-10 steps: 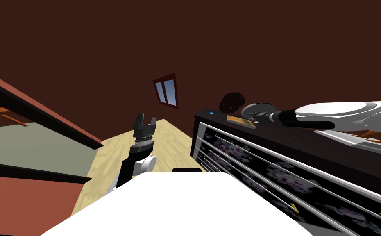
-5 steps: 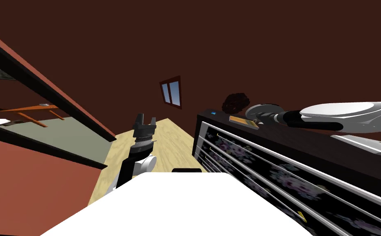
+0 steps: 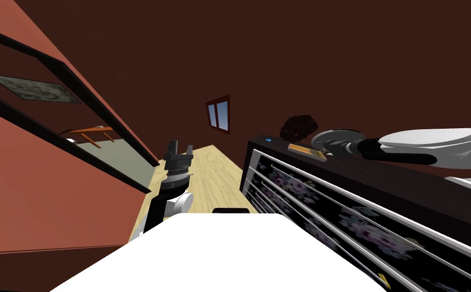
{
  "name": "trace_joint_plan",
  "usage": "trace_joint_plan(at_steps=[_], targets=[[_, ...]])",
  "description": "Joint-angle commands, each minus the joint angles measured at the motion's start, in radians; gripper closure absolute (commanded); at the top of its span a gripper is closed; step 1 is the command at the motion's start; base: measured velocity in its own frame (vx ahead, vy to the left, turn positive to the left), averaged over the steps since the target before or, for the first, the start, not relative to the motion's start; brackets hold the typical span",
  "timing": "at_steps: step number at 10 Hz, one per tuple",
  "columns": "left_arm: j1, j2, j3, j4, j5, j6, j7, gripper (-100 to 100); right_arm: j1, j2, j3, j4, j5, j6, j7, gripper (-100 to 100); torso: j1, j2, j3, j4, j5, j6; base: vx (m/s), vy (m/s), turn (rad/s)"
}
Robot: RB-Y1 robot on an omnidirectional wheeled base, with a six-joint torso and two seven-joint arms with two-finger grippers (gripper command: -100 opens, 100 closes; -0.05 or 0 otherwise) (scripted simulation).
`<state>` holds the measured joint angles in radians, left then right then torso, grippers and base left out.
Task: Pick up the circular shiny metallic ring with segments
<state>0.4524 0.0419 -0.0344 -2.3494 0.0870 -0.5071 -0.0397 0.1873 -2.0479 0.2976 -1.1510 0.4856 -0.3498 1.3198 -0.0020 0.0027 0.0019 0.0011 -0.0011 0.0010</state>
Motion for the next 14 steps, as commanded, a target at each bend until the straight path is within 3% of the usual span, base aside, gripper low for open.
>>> trace_joint_plan(at_steps=[1,5,6,7,10,12,14], targets=[[0.0,0.0,0.0,0.0,0.0,0.0,0.0,0,0.0,0.0,0.0,0.0,0.0,0.0,0.0,100,0.0,0.0,0.0,0.0,0.0,0.0,-0.006,-0.001,-0.002],[0.0,0.0,0.0,0.0,0.0,0.0,0.0,0,0.0,0.0,0.001,0.0,0.0,0.0,0.0,100,0.001,-0.004,-0.002,-0.001,0.001,-0.001,-0.001,0.0,-0.004],[0.0,0.0,0.0,0.0,0.0,0.0,0.0,0,0.001,0.0,0.002,0.0,0.0,0.0,0.0,0,0.001,-0.004,-0.002,-0.001,0.001,-0.001,0.0,0.0,0.0],[0.0,0.0,0.0,0.0,0.0,0.0,0.0,0,0.006,-0.002,-0.026,-0.018,0.006,-0.009,0.004,100,0.001,-0.004,-0.002,-0.001,0.001,-0.001,0.082,0.005,-0.23],[0.0,0.0,0.0,0.0,0.0,0.0,0.0,0,0.006,-0.002,-0.026,-0.018,0.006,-0.009,0.004,100,0.002,-0.008,-0.005,-0.002,0.001,-0.003,0.053,0.007,-0.05],[0.0,0.0,0.0,0.0,0.0,0.0,0.0,0,-0.016,-0.001,-0.044,-0.066,0.01,-0.022,0.03,100,0.001,-0.006,-0.003,-0.001,0.001,0.001,0.094,0.0,-0.338],[0.0,0.0,0.0,0.0,0.0,0.0,0.0,0,-0.016,-0.001,-0.044,-0.066,0.01,-0.022,0.03,100,0.002,-0.009,-0.005,-0.002,0.0,-0.002,0.068,0.017,-0.045]])
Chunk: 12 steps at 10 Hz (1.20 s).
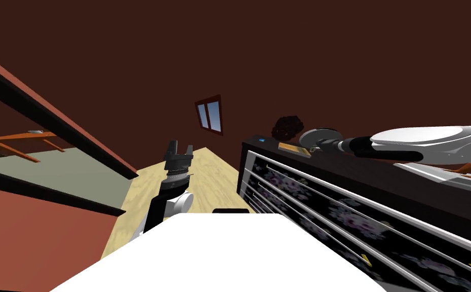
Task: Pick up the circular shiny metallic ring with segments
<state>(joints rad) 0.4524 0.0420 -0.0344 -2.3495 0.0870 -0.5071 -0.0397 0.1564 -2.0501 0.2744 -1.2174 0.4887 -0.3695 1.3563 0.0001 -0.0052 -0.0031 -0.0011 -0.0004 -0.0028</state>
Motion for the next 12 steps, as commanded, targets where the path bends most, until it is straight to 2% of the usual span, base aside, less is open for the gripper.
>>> trace_joint_plan(at_steps=[1,3,5,6,8,11,12], targets=[[0.0,0.0,0.0,0.0,0.0,0.0,0.0,0,0.004,0.002,-0.029,-0.023,0.008,-0.009,0.006,100,0.0,0.0,0.0,0.0,0.0,0.0,0.056,0.007,-0.193],[0.0,0.0,0.0,0.0,0.0,0.0,0.0,0,-0.018,0.003,-0.048,-0.07,0.012,-0.021,0.032,100,0.0,-0.001,0.0,0.001,0.0,0.005,0.146,0.036,-0.416],[0.0,0.0,0.0,0.0,0.0,0.0,0.0,0,-0.018,0.003,-0.048,-0.07,0.012,-0.021,0.032,100,0.001,-0.003,-0.002,-0.001,0.0,0.001,0.075,0.018,-0.043],[0.0,0.0,0.0,0.0,0.0,0.0,0.0,0,-0.029,0.003,-0.057,-0.093,0.014,-0.028,0.045,100,0.0,-0.001,-0.001,0.0,0.0,0.0,0.044,-0.001,-0.203],[0.0,0.0,0.0,0.0,0.0,0.0,0.0,0,-0.029,0.003,-0.057,-0.093,0.014,-0.028,0.045,100,-0.001,0.001,0.001,0.0,-0.001,0.002,0.043,0.013,-0.079],[0.0,0.0,0.0,0.0,0.0,0.0,0.0,0,-0.062,0.005,-0.084,-0.164,0.019,-0.047,0.083,100,0.001,-0.001,0.0,0.001,0.0,0.004,0.111,0.048,-0.331],[0.0,0.0,0.0,0.0,0.0,0.0,0.0,0,-0.059,0.005,-0.084,-0.164,0.019,-0.047,0.083,100,0.002,-0.003,-0.001,0.0,0.0,0.004,0.119,0.04,-0.174]])
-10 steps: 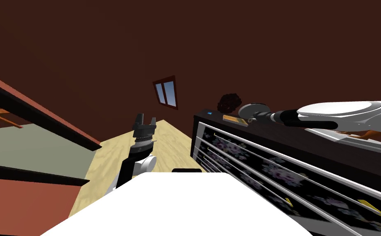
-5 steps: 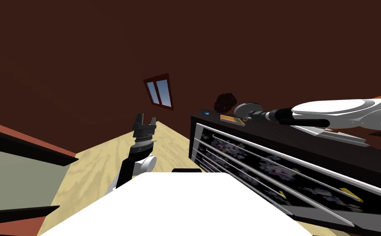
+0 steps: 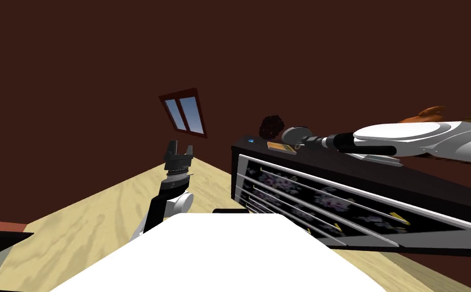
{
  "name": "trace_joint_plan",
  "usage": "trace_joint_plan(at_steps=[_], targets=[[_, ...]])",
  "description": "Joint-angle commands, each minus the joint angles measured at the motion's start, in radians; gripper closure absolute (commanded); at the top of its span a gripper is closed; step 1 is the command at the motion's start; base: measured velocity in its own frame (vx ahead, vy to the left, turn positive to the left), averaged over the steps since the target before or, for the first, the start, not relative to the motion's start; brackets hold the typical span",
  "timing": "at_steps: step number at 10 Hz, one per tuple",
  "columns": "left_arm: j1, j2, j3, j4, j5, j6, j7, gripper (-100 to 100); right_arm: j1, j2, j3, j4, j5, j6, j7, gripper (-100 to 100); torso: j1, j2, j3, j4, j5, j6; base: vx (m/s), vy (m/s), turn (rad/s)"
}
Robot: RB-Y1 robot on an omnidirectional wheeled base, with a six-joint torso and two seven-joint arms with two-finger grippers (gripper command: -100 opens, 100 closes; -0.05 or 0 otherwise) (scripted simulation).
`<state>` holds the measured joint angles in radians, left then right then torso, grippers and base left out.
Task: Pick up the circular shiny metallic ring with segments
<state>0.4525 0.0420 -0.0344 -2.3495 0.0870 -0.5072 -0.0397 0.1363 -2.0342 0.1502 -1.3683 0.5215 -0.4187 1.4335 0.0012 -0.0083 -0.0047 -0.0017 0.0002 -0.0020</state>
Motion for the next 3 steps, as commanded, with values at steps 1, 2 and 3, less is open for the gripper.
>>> trace_joint_plan(at_steps=[1,2,3], targets=[[0.0,0.0,0.0,0.0,0.0,0.0,0.0,0,-0.042,-0.011,0.041,-0.013,-0.014,0.002,0.006,100,0.0,0.0,0.0,0.0,0.0,0.0,0.043,0.001,0.049],[0.0,0.0,0.0,0.0,0.0,0.0,0.0,0,-0.023,-0.005,0.021,-0.007,-0.008,0.0,0.005,100,-0.002,0.002,0.001,0.0,0.0,-0.001,0.01,-0.003,0.027],[0.0,0.0,0.0,0.0,0.0,0.0,0.0,0,-0.025,-0.006,0.023,-0.008,-0.009,0.0,0.006,0,-0.003,0.004,0.002,0.001,-0.001,0.0,0.0,0.0,0.0]])
